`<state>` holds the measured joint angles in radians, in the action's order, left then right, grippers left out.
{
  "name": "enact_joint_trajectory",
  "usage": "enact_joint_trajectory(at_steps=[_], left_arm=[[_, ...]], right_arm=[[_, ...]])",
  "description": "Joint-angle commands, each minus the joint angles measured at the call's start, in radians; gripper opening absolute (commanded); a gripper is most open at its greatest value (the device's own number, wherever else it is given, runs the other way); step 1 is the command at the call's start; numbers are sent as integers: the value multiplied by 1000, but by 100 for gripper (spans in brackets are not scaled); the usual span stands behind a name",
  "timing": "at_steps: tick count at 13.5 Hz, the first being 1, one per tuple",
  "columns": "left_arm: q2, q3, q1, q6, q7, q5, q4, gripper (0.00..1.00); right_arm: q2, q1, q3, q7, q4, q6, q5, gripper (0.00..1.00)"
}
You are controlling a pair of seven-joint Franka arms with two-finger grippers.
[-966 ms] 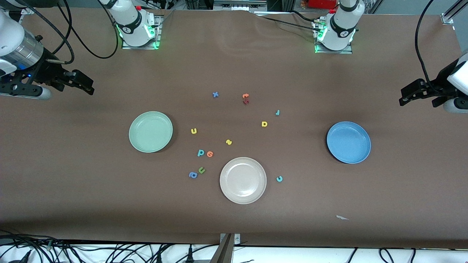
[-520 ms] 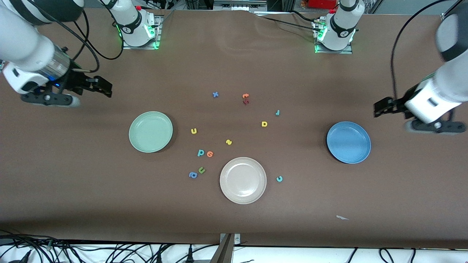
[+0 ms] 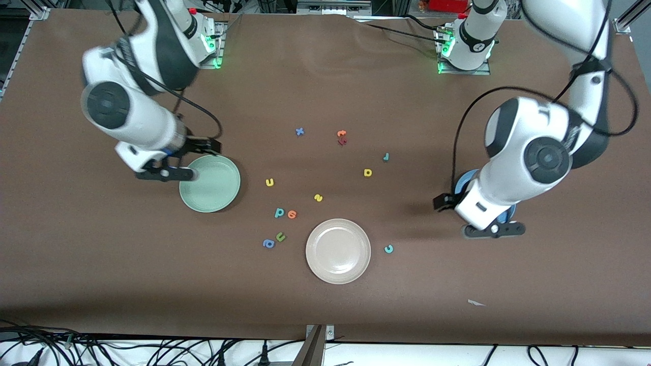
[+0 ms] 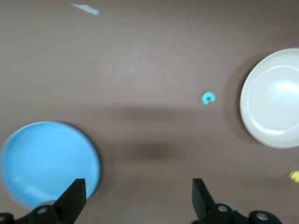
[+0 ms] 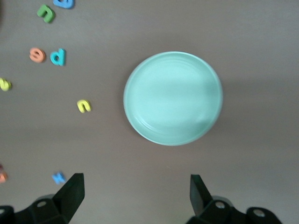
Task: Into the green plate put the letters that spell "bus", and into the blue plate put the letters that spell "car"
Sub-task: 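Grasp the yellow n with the right gripper while the left gripper reaches the teal c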
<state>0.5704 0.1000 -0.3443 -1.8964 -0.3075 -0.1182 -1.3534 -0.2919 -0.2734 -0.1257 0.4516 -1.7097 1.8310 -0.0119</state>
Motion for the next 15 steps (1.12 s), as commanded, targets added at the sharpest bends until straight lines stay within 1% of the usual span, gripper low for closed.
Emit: enact_joint_trajectory(at_steps=[1, 2, 3, 5, 6, 8, 9, 11, 15], left_arm=[[155, 6, -18, -62, -25, -61, 155, 100], [198, 6, -33, -105, -38, -70, 180, 100], [235, 7, -44, -131, -47, -71, 198, 100], [294, 6, -45, -136, -73, -71, 258, 100], [314, 4, -47, -136, -91, -72, 267, 100], [363, -11, -58, -138, -151, -74, 296, 100], [390, -11, -61, -138, -186, -86, 313, 100], [426, -11, -65, -145, -241, -110, 327, 100], [479, -8, -82, -214, -344, -113, 327, 100]], right_arm=[[-108, -108, 11, 181, 9, 138, 18, 100], [-153, -140, 12, 243, 7, 199, 47, 100], [-194, -157, 12, 278, 6, 246, 100, 100], [-256, -184, 12, 288, 7, 286, 182, 99], [-276, -181, 12, 286, 7, 304, 187, 94], [-322, -184, 12, 288, 7, 362, 182, 78], [-343, -185, 11, 288, 7, 388, 182, 73], [-360, -185, 11, 285, 5, 424, 182, 72], [-398, -187, 8, 282, -2, 476, 176, 72]])
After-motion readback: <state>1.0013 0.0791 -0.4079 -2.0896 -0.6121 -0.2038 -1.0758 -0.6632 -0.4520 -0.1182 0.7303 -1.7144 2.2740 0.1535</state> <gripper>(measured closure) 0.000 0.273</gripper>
